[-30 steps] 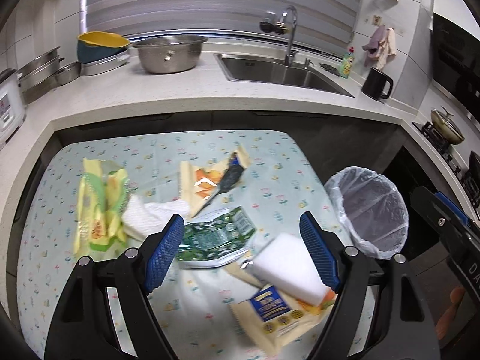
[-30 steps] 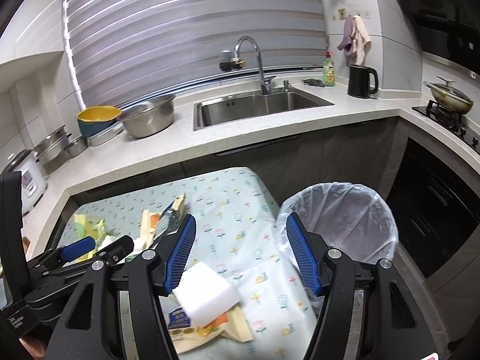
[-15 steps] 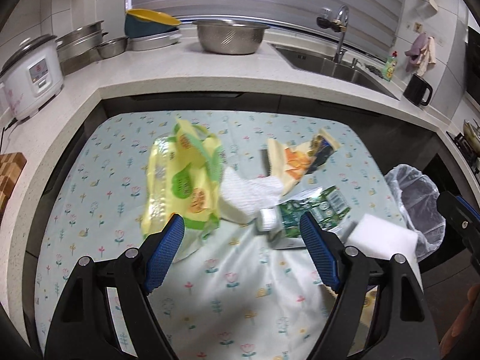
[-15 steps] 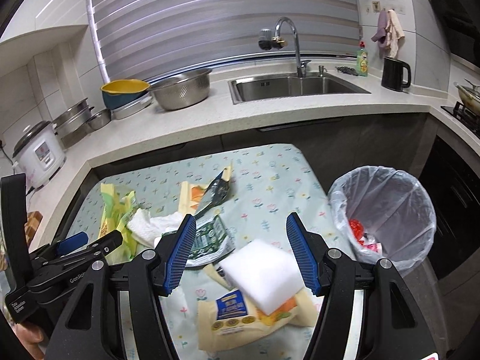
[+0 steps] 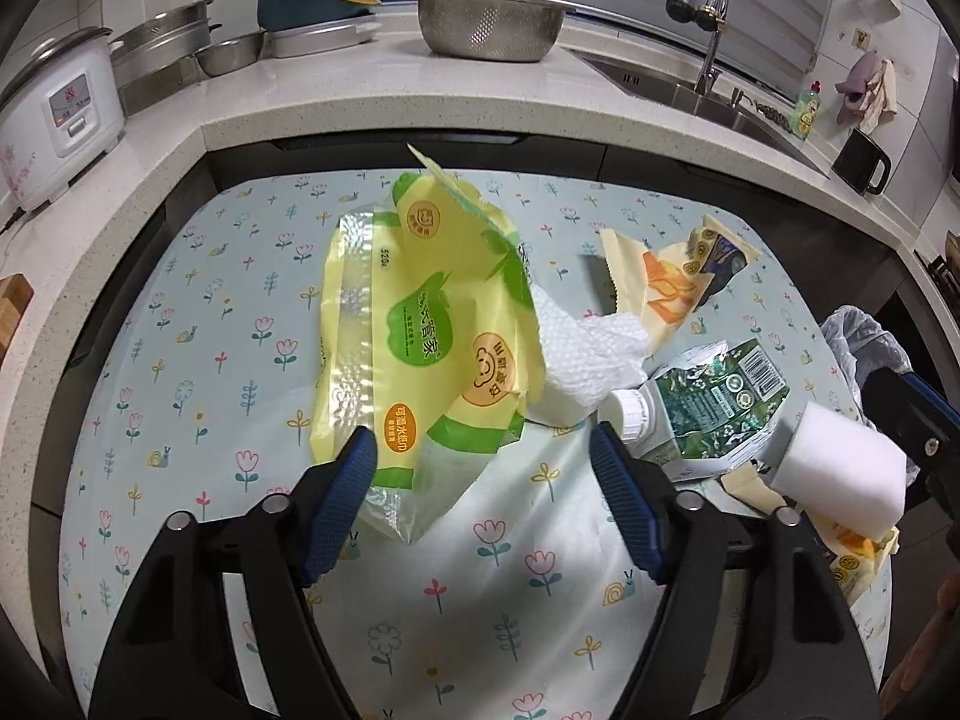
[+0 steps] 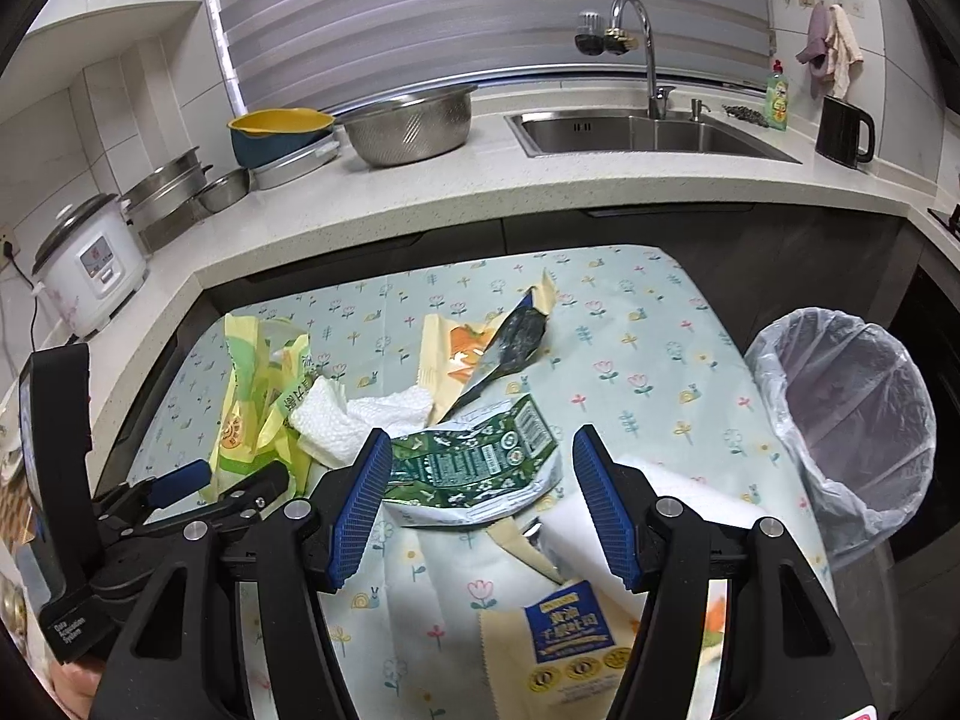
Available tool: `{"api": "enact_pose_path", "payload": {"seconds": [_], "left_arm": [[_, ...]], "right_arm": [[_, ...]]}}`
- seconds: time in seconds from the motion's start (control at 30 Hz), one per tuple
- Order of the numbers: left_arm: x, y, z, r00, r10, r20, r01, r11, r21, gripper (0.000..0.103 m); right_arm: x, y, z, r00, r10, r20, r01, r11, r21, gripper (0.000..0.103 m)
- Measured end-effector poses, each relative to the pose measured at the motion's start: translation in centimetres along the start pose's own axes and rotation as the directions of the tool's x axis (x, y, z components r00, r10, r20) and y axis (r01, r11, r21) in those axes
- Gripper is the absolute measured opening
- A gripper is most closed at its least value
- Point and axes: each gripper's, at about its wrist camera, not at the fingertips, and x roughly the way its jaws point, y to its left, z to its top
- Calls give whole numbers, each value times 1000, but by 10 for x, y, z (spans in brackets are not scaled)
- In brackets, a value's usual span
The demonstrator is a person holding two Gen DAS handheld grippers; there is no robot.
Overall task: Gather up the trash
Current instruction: 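Grasp the yellow wipes packet with the left tool while the right tool grasps the tissue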
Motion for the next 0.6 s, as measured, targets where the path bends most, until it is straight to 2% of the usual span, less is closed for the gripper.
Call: {"api": "enact_pose_path", "payload": {"seconds": [0.1,0.17,0.27,0.33,0.6], "left_arm": [[8,4,-1,1000,-15,-25,15,1000,-3,52],[11,7,-1,999,-24,-39,24,1000,-4,34],[12,11,-1,998,-42,-51,42,999,-11,20],[9,13,0,998,-50,-40,50,999,-10,16],[-5,30,17,999,-48,13,48,998,-48,16]], "right_arm": [[11,10,1,1000,11,-14,-11,1000,-10,61],[20,17,2,1000,19,-23,-20,1000,-18,61],[36,27,2,999,33,-42,-34,999,-25,61],[46,33,3,997,46,-57,-48,999,-27,61],[81,60,3,992,65,-106,-72,995,-62,61]]}}
